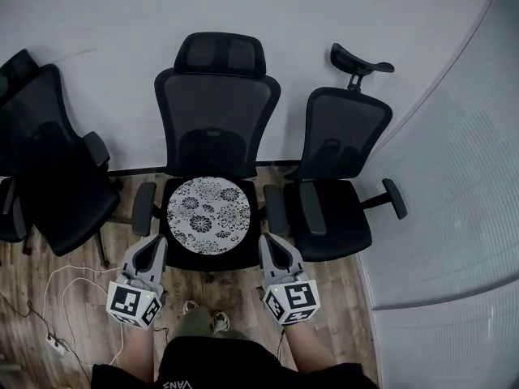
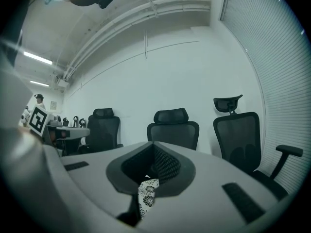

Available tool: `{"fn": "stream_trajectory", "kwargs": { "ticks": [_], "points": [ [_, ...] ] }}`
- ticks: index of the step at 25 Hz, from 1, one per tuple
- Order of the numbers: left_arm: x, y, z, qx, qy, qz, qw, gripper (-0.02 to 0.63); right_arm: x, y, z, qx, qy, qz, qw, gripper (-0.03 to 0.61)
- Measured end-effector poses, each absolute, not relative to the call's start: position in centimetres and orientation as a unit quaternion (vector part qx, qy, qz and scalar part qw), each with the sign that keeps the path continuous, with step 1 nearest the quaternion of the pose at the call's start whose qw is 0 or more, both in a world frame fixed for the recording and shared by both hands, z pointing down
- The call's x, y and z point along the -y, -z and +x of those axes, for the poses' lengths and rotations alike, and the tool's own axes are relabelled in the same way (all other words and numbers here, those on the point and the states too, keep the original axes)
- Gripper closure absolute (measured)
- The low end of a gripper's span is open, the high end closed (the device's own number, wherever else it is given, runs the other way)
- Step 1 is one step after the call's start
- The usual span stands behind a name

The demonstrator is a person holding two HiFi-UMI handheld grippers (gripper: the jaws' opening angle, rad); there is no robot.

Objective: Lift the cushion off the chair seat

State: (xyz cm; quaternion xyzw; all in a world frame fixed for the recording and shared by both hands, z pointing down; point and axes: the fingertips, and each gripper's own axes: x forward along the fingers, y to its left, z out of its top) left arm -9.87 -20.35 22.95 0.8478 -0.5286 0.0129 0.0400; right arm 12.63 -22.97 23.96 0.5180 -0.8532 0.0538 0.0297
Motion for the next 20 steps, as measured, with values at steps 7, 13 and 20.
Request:
{"fn": "stream_trajectory", "kwargs": {
  "ticks": [7,13,20],
  "points": [
    [24.4,-23.5,-10.8,0.517,-0.015,0.854,0.046,0.603,26.7,-24.5,11.8,0.845,-0.059,0.530,0.030,0.565],
    [29.1,-23.6,-12.3,0.505,-0.017,0.861,0.048,0.603,30.9,-24.3,10.5,0.836,-0.059,0.544,0.027,0.565],
    [34.4,-23.3,-14.0,0.490,-0.013,0.871,0.044,0.603,35.3,-24.2,8.6,0.826,-0.056,0.560,0.023,0.565]
  ]
}}
